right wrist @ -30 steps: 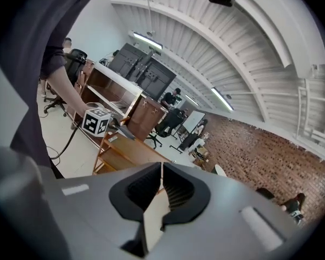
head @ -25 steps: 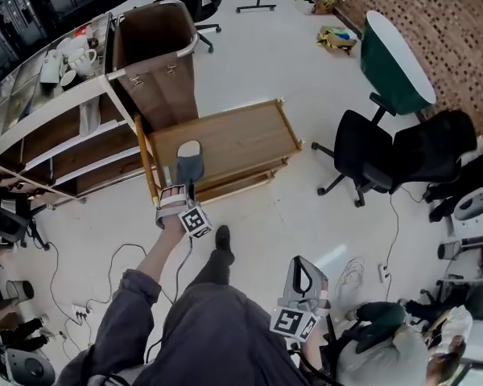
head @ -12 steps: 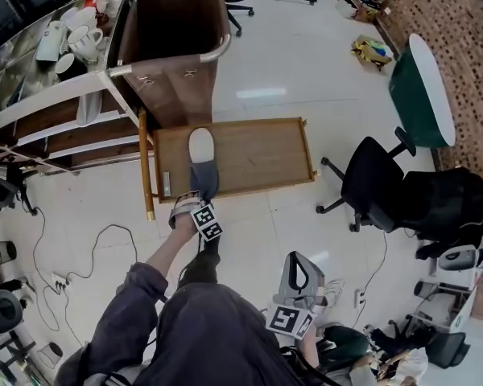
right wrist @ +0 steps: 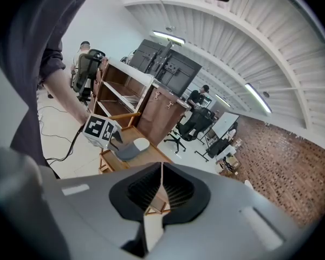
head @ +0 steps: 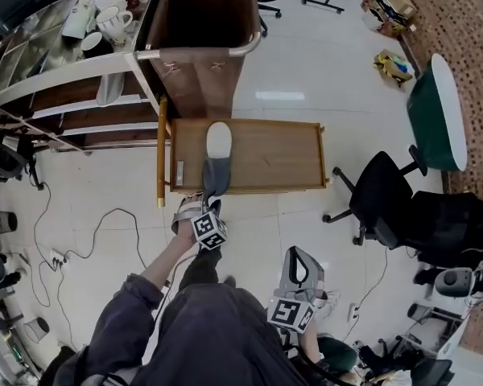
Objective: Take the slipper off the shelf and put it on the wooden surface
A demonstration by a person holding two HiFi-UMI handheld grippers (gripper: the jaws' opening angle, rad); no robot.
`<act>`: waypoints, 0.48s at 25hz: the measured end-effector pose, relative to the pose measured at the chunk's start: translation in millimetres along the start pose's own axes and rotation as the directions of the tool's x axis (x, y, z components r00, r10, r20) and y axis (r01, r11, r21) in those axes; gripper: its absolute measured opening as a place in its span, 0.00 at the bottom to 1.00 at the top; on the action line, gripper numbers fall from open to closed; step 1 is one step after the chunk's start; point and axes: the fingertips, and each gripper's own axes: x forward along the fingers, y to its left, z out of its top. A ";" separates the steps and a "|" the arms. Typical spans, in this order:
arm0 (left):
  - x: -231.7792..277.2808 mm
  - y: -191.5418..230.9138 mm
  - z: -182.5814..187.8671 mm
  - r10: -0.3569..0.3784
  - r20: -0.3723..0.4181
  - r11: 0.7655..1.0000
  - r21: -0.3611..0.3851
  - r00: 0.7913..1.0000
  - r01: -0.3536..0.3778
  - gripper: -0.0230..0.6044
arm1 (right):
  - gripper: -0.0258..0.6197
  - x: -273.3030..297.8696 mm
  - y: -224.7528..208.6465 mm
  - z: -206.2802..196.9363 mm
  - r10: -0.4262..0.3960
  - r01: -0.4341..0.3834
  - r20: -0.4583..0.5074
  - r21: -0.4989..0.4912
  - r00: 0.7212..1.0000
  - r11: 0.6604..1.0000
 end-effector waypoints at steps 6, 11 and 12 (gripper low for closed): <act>-85.3 -30.0 28.0 0.098 0.107 0.995 -0.031 0.989 -0.095 0.29 | 0.06 -35.2 25.3 -0.9 0.055 -0.049 0.113 -0.057 0.992 0.997; -186.0 -88.3 34.6 0.219 0.167 0.975 -0.070 0.961 -0.210 0.27 | 0.06 -98.0 53.7 -31.9 0.077 -0.061 0.201 -0.085 0.976 0.995; -207.1 -101.5 33.1 0.248 0.172 0.968 -0.078 0.953 -0.238 0.27 | 0.06 -111.5 60.1 -39.0 0.082 -0.063 0.217 -0.092 0.973 0.994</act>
